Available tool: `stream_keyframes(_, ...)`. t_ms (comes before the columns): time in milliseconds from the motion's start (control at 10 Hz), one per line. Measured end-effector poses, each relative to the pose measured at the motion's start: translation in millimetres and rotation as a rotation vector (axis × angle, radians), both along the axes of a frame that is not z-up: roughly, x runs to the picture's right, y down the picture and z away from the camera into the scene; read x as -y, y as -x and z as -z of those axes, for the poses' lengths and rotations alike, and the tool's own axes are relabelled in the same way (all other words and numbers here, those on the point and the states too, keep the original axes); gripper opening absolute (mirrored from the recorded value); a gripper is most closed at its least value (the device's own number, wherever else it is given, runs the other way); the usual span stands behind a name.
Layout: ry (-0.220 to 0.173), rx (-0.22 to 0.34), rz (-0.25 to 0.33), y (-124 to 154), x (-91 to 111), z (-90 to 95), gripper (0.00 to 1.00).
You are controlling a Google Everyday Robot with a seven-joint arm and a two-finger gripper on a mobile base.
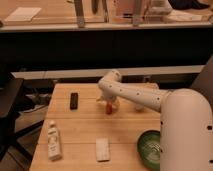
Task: Drag the pepper across the table
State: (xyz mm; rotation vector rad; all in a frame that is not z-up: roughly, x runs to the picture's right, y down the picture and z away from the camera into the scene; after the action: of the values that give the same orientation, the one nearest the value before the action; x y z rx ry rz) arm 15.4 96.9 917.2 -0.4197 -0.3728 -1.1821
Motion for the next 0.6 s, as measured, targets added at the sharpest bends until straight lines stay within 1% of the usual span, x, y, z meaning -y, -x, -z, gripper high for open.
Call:
stream_keyframes(300, 0.007, 0.013, 0.018, 4.6, -4.5, -6.2, 0.80)
stream_keyframes(600, 0.013, 0.021, 0.025, 6.3, -7.5, -10.5, 0.80)
